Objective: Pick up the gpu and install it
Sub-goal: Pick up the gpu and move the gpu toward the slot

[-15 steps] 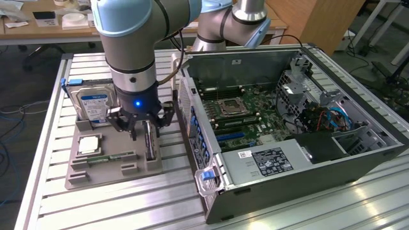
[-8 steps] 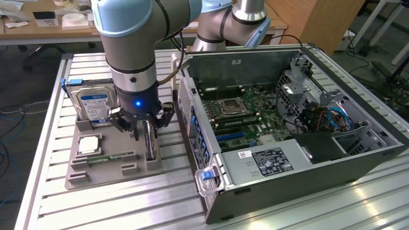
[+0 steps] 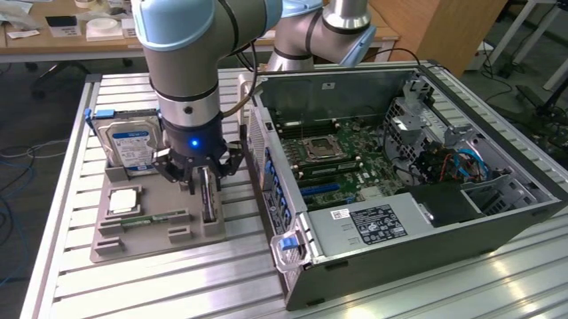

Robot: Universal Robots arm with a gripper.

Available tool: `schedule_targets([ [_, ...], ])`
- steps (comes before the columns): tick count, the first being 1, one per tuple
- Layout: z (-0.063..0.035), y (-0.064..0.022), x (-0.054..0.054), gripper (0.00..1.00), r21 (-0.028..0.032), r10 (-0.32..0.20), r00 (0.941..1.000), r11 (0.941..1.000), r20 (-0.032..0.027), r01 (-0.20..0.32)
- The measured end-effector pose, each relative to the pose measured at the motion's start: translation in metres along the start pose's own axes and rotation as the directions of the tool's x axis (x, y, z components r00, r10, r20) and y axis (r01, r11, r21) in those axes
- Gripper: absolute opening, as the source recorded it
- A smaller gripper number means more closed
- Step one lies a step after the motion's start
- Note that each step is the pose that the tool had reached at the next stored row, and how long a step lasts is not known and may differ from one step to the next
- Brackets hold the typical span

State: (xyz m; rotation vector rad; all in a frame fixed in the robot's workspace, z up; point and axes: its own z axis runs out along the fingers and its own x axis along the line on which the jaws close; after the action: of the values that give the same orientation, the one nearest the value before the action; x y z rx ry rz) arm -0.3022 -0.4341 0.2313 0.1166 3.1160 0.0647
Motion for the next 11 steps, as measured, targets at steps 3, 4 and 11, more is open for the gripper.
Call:
schedule_targets([
  [3, 0.0005, 0.0003, -0.0006, 0.5, 0.0, 0.0, 1.0, 1.0, -0.0001, 0.0],
  [4, 0.0007, 0.0004, -0.0009, 0.5, 0.0, 0.0, 1.0, 1.0, -0.0001, 0.0],
  [11, 0.0008, 0.0004, -0.0012, 0.5, 0.0001, 0.0, 1.0, 1.0, -0.0001, 0.0],
])
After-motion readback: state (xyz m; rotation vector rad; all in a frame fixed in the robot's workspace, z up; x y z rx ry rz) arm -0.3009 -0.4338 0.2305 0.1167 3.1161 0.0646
